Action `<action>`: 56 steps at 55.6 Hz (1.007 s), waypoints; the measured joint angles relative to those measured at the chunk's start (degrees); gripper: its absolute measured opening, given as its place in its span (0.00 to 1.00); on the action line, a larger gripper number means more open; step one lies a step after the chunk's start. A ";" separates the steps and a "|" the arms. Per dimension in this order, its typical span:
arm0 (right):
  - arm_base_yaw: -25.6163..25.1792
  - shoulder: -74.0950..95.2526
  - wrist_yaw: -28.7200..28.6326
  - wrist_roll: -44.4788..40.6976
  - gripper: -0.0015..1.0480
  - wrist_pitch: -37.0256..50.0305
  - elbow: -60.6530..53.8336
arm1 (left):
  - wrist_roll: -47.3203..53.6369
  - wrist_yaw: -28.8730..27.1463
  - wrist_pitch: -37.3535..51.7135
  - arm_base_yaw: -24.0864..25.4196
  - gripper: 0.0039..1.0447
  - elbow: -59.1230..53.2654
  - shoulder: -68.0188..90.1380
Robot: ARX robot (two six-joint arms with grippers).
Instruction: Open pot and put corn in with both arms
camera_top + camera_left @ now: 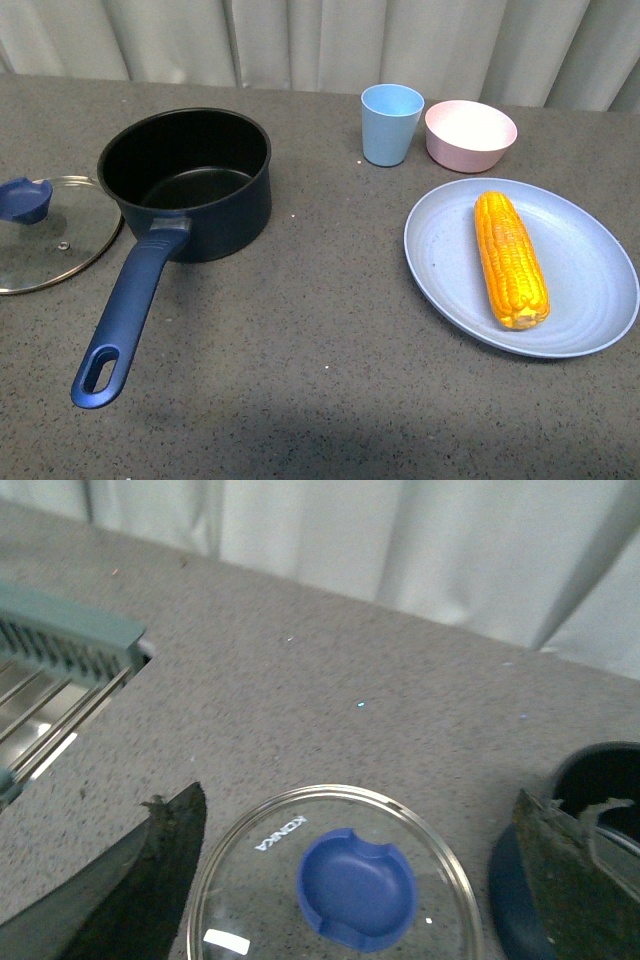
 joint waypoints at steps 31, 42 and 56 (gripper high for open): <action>-0.02 0.00 0.02 0.00 0.91 0.00 0.00 | 4.00 4.26 -2.34 -5.49 0.04 -24.72 -37.94; -0.02 0.00 0.02 0.00 0.91 0.00 -0.02 | 4.04 0.09 -16.48 -10.23 0.04 -25.62 -52.28; -0.02 0.00 0.02 0.00 0.91 0.00 -0.02 | 4.04 -0.37 -26.18 -10.40 0.04 -26.88 -64.22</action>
